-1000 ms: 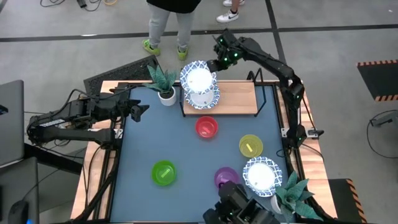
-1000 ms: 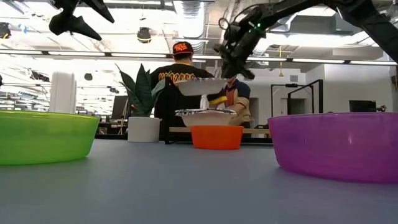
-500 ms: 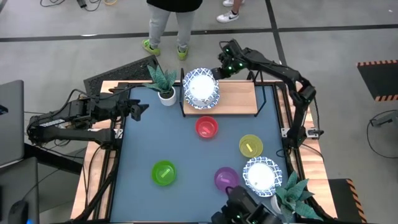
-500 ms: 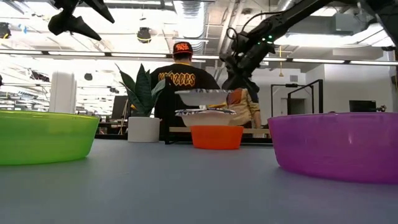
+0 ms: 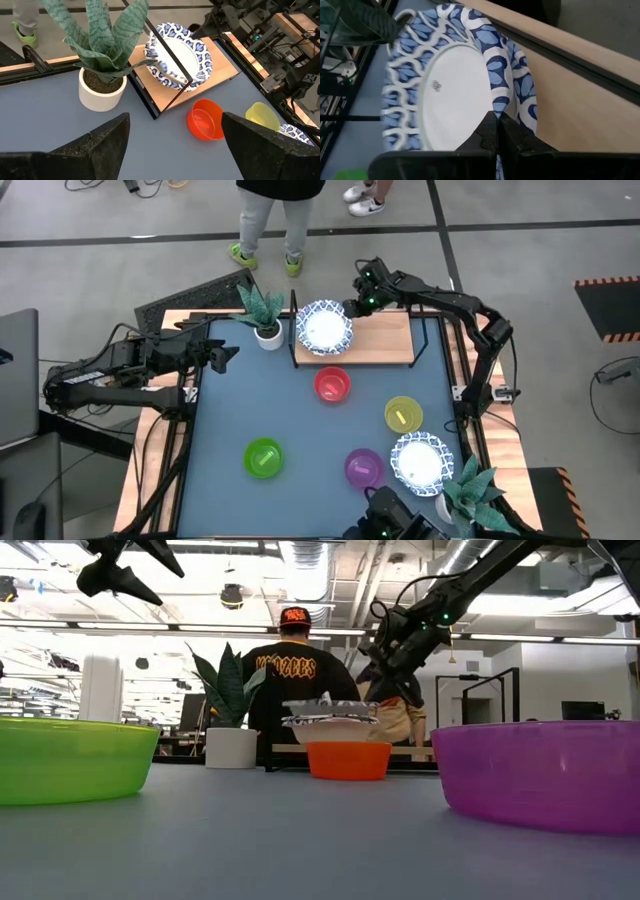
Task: Place and stack bowls onto a shelf
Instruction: Stack the white patterned bowl on top of the white patterned bowl on the shelf
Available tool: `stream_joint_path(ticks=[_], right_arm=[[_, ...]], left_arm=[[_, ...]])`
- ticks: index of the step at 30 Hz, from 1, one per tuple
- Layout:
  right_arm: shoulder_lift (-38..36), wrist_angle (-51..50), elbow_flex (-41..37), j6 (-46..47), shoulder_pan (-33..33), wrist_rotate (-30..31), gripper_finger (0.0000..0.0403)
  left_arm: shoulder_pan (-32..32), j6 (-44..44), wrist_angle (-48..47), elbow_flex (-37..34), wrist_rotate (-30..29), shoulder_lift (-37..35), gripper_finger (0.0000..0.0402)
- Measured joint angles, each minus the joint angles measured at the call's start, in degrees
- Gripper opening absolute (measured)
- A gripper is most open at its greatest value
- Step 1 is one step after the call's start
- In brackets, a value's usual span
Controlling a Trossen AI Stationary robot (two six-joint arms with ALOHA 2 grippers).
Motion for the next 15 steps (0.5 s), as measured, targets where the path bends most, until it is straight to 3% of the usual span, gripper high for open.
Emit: stream_joint_path(ticks=[11,15], right_arm=[[0.0,-2.2,0.0,-1.5,0.0,0.1,0.0023],[0.0,-2.1,0.0,-1.5,0.0,0.1,0.0052]], left_arm=[[0.0,0.1,0.0,0.0,0.0,0.0,0.0300],[0.0,0.7,0.0,0.0,0.0,0.0,0.0300]])
